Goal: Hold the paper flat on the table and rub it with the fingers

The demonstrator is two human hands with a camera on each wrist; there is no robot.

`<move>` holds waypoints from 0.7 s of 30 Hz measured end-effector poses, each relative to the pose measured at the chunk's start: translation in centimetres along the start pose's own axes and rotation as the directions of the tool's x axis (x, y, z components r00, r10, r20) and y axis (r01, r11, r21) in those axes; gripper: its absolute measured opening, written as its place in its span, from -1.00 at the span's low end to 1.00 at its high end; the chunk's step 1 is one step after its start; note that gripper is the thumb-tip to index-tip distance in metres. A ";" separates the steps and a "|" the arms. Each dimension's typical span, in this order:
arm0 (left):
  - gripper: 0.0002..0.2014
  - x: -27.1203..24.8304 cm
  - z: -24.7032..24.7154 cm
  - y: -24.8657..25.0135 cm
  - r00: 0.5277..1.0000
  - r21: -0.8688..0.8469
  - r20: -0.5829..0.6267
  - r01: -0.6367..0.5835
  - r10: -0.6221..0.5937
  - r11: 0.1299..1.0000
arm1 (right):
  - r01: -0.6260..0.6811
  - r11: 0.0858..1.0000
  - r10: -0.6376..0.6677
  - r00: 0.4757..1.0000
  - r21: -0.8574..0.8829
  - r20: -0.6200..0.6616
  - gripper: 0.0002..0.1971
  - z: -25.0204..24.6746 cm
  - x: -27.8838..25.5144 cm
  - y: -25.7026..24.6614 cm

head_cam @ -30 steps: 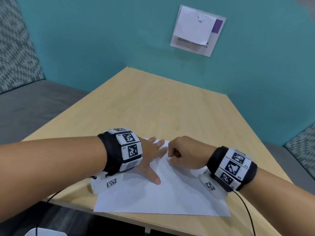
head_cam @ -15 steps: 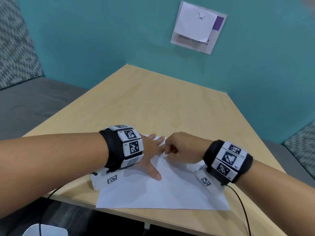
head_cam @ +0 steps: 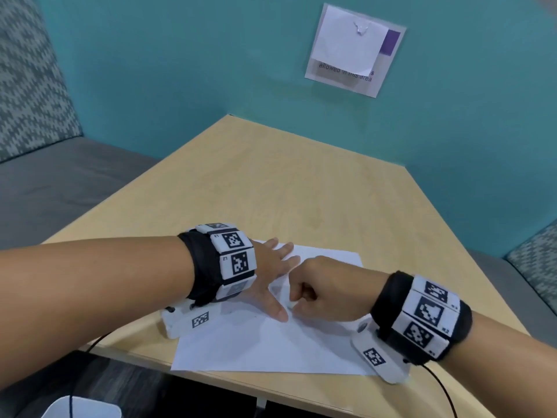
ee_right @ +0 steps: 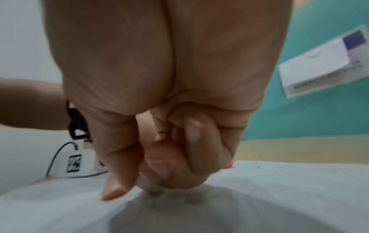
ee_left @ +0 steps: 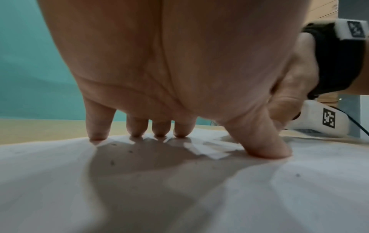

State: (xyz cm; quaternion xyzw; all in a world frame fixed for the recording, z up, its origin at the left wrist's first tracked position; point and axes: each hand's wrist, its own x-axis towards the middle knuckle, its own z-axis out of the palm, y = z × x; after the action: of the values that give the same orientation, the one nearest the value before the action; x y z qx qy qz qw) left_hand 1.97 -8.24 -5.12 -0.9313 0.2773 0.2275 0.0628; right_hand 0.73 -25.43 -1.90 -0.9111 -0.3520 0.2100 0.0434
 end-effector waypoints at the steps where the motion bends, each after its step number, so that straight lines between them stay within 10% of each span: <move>1: 0.09 0.1 0.0 0.0 1.000 0.003 0.005 0.004 -0.004 1.000 | -0.004 1.000 0.004 1.000 -0.013 -0.010 -0.85 -0.2 0.1 0.2; 21: 0.12 0.6 0.0 -0.3 0.999 0.048 0.025 0.026 -0.027 0.998 | -0.091 0.996 0.089 0.993 -0.022 -0.074 -0.87 -1.0 0.2 2.2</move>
State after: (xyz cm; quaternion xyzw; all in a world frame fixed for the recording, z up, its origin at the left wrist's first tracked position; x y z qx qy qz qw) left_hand 2.54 -8.24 -5.40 -0.9302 0.2697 0.2317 0.0917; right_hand 2.63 -26.86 -1.52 -0.9335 -0.3115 0.1741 0.0350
